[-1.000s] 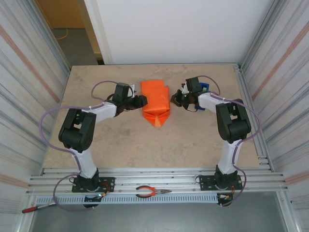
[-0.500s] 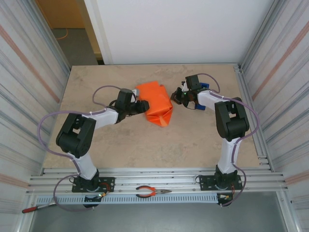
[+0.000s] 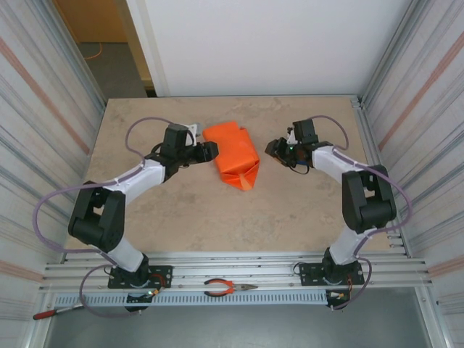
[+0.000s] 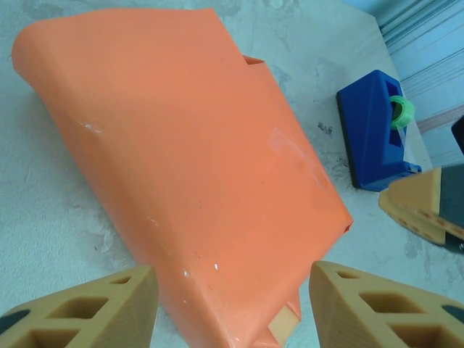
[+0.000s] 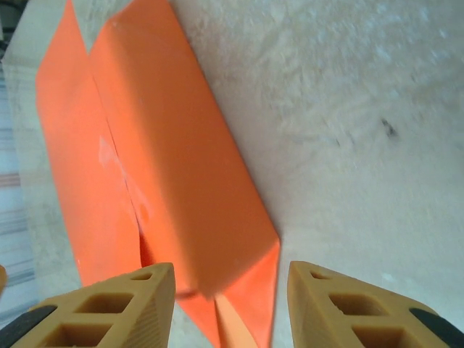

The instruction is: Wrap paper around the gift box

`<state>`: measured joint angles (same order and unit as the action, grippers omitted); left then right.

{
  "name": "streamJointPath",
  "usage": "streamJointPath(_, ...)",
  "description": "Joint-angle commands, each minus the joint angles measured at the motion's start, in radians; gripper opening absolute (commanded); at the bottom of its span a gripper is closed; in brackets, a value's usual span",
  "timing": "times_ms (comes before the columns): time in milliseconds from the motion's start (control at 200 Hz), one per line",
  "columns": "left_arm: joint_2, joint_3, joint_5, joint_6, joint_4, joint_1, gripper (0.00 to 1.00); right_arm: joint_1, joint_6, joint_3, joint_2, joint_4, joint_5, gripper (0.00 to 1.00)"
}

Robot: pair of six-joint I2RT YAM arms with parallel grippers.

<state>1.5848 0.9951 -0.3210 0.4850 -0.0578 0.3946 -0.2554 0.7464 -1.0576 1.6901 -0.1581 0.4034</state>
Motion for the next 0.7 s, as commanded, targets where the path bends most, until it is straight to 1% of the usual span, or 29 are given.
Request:
streamJointPath(0,-0.053,0.017,-0.006,-0.069,0.065,0.001,0.6,-0.029,-0.028,0.081,-0.086,-0.038,-0.044,0.45)
streamJointPath(80,-0.075,0.002,0.017,-0.085,0.071,0.002,0.64,-0.069,-0.023,0.125,-0.112,-0.044,-0.052,0.45)
streamJointPath(150,-0.087,-0.013,0.037,-0.087,0.064,0.003,0.65,-0.113,-0.014,0.146,-0.115,-0.039,-0.072,0.46)
streamJointPath(396,-0.087,-0.016,0.091,-0.125,0.091,0.029,0.66,-0.228,0.059,0.153,-0.031,0.035,-0.081,0.41)
streamJointPath(541,-0.073,-0.016,0.09,-0.123,0.085,0.032,0.66,-0.259,0.069,0.138,0.013,0.04,-0.095,0.4)
streamJointPath(696,-0.059,-0.016,0.091,-0.123,0.084,0.036,0.66,-0.261,0.08,0.14,0.034,0.049,-0.11,0.37)
